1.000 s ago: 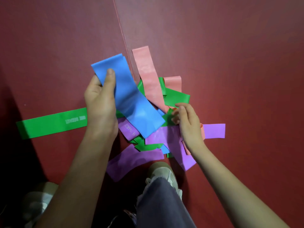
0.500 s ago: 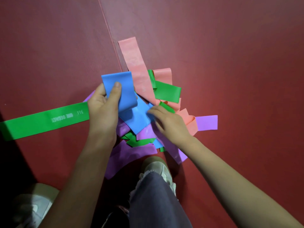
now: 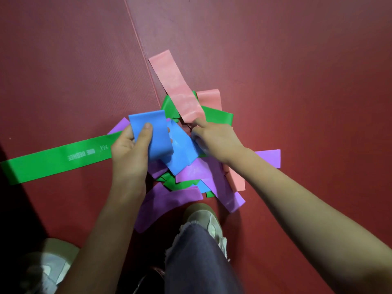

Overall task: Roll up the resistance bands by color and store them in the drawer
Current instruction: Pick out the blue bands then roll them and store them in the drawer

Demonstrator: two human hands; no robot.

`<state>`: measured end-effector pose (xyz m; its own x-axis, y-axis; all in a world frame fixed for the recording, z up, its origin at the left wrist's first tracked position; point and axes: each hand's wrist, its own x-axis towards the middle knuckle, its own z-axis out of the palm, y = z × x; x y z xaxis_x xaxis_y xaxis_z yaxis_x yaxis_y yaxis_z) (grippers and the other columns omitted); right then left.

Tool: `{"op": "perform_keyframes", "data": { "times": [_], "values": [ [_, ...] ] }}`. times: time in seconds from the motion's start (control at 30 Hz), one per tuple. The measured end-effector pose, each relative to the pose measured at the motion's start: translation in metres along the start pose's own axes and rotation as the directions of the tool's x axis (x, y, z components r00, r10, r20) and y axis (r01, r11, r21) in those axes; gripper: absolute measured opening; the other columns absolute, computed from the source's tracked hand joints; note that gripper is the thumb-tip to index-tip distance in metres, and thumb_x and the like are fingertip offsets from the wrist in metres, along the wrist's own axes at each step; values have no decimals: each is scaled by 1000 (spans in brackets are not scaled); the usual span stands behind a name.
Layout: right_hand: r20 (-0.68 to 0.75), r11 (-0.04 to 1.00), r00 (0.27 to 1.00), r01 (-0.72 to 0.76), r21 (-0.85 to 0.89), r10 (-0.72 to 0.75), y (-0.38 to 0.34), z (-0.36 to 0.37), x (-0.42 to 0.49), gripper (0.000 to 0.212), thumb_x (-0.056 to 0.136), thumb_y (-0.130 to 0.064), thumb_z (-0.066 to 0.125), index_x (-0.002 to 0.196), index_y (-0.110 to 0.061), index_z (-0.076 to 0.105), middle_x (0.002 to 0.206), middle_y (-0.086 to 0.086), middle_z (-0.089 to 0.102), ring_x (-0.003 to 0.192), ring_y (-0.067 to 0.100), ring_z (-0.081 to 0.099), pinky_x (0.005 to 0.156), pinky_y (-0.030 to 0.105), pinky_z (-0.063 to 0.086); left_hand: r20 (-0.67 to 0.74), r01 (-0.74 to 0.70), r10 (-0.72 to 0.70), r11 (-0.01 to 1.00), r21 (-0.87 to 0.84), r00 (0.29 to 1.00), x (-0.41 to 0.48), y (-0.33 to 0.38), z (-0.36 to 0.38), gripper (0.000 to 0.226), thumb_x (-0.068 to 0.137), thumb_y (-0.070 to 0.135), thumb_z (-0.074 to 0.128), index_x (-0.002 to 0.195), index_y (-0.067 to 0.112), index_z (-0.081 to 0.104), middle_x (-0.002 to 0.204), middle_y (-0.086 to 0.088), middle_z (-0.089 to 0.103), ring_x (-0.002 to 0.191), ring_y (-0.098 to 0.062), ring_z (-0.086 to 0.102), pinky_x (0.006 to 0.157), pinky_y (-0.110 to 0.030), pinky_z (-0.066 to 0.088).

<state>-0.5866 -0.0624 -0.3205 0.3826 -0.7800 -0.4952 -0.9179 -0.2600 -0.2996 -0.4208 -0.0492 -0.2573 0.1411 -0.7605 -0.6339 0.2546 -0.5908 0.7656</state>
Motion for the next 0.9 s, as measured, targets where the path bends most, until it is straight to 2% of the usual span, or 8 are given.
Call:
{"op": "perform_keyframes", "data": {
  "times": [0.1, 0.23, 0.37, 0.53, 0.63, 0.77, 0.83, 0.9],
  "values": [
    [-143, 998, 989, 42, 43, -36, 5, -8, -16, 28, 81, -25, 39, 80, -7, 61, 98, 12, 63, 80, 32, 59, 58, 33, 39, -24, -1, 1, 1000, 1, 1000, 1, -1, -2, 20, 93, 10, 43, 81, 17, 59, 58, 13, 69, 52, -3, 64, 53, -16, 51],
    [-326, 989, 945, 49, 140, -1, 11, -25, -35, 19, 81, -22, 45, 78, -9, 59, 103, 11, 64, 96, 23, 44, 76, 33, 31, -35, -4, 3, 1000, -5, 999, 3, -4, -2, 21, 93, 10, 44, 80, 17, 58, 56, 12, 68, 52, -3, 64, 53, -16, 52],
    [-444, 927, 889, 70, 369, 110, 9, -54, -44, 16, 83, -15, 43, 84, -6, 55, 102, 13, 63, 107, 23, 47, 92, 28, 34, -69, -38, 39, 999, 12, 997, 7, -5, -6, 21, 92, 10, 44, 81, 20, 58, 59, 17, 69, 56, 1, 64, 59, -15, 53],
    [-465, 776, 818, 36, 630, 340, -1, -77, -44, 13, 86, -26, 38, 81, -37, 35, 88, -20, 55, 79, 2, 58, 75, 29, 43, -98, -50, 48, 999, -21, 994, 15, -2, -19, 12, 88, 18, 50, 83, 20, 61, 64, 13, 70, 60, -4, 64, 67, -27, 56],
    [-507, 736, 779, 88, 671, 369, -8, -86, -42, 12, 84, -27, 37, 80, -38, 35, 81, -18, 50, 69, 9, 53, 69, 29, 42, -19, -70, 69, 997, -29, 997, 11, 6, -13, 15, 89, 15, 48, 82, 20, 60, 64, 12, 70, 59, -3, 64, 59, -22, 55],
    [-586, 807, 765, 154, 570, 268, -19, -94, -43, 9, 84, -12, 44, 82, -19, 47, 100, -3, 53, 88, 4, 50, 77, 14, 38, 179, -32, 43, 997, -64, 983, 1, 15, 4, 16, 89, 10, 47, 85, 18, 60, 64, 12, 71, 59, -2, 64, 57, -16, 51],
    [-684, 924, 717, 159, 349, 134, -19, -100, -48, 8, 84, -8, 46, 83, -4, 53, 106, 11, 58, 98, 14, 49, 84, 23, 36, 218, -8, 26, 997, -82, 976, 1, 17, 9, 14, 84, 13, 49, 85, 19, 61, 66, 11, 71, 60, -2, 65, 56, -16, 52],
    [-705, 972, 708, 135, 193, 42, -13, -108, -51, 9, 85, -12, 46, 87, -7, 53, 111, 13, 62, 104, 22, 47, 86, 30, 32, 222, -1, 25, 994, -108, 975, 1, 18, 9, 16, 84, 13, 47, 85, 20, 61, 65, 11, 71, 59, -1, 64, 56, -16, 52]
  ]
}}
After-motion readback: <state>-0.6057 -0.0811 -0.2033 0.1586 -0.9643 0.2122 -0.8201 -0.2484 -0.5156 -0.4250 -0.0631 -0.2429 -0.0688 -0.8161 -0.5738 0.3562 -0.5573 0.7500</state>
